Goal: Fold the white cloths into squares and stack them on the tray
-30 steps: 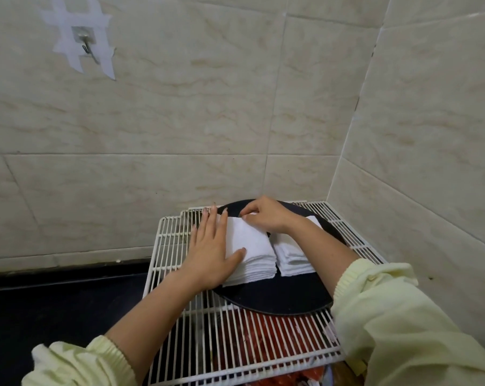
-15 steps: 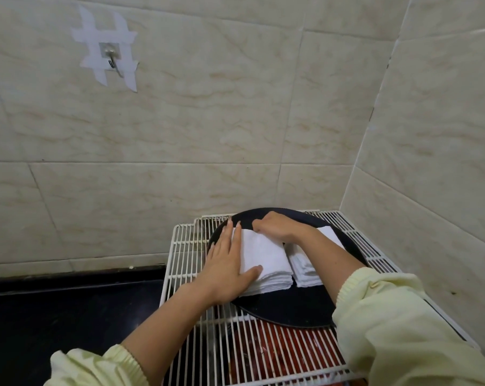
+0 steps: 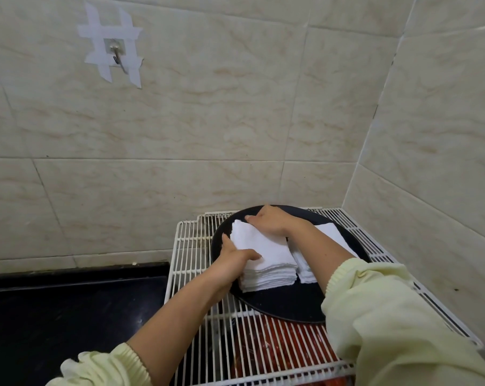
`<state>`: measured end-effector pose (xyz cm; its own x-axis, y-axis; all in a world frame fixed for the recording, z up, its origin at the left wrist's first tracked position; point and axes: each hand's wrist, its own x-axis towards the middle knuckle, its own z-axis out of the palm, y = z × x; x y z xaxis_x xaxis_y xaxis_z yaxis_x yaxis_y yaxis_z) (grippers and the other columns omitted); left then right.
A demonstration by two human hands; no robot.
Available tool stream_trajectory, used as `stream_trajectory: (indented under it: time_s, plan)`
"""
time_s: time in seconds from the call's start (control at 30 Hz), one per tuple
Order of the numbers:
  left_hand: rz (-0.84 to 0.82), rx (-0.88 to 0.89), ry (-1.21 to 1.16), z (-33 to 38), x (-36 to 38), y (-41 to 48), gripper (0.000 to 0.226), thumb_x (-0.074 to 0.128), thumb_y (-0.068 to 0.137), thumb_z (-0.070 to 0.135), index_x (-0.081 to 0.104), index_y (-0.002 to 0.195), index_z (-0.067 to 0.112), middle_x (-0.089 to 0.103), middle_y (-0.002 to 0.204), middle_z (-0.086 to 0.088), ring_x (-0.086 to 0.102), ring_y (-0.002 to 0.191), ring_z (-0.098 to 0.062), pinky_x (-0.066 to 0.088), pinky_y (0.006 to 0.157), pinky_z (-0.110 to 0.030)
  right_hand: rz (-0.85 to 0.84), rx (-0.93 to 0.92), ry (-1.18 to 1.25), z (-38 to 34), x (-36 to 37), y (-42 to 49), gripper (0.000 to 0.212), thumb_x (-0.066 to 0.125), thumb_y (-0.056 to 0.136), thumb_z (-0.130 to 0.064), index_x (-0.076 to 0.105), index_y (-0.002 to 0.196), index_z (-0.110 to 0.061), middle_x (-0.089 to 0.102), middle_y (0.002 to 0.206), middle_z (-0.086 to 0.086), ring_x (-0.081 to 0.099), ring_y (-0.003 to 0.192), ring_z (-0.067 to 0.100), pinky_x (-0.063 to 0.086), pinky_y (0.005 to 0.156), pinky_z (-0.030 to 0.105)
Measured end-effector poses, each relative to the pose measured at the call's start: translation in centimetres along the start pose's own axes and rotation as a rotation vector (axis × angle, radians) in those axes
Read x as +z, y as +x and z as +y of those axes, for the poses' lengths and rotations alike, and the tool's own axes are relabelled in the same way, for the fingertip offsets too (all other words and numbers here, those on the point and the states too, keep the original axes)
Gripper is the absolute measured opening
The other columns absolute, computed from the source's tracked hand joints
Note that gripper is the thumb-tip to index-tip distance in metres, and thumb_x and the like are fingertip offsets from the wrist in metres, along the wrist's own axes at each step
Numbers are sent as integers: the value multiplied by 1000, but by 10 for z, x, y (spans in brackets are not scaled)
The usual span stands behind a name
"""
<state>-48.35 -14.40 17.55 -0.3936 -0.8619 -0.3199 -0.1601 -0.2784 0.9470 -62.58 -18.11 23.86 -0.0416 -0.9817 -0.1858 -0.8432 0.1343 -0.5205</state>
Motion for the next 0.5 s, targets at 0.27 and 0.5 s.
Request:
stream_trajectory:
  time_s: [0.27, 0.5]
  plan:
    - [-6, -9, -92, -2, -1, -1, 98, 65, 65, 24, 15, 149, 30, 51, 133, -4, 55, 113, -25, 47, 100, -44, -12, 17, -72, 4, 4, 0, 54, 36, 100, -46, 30, 57, -15, 38, 59, 1, 35, 54, 17, 26, 55, 30]
    - [225, 265, 111, 17, -8, -17, 34, 46, 95, 11, 45, 128, 17, 58, 115, 7, 56, 98, -11, 47, 81, -27, 256, -133, 129, 5, -2, -27, 38, 47, 96, -28, 52, 66, -5, 52, 61, 9, 44, 58, 29, 37, 59, 37]
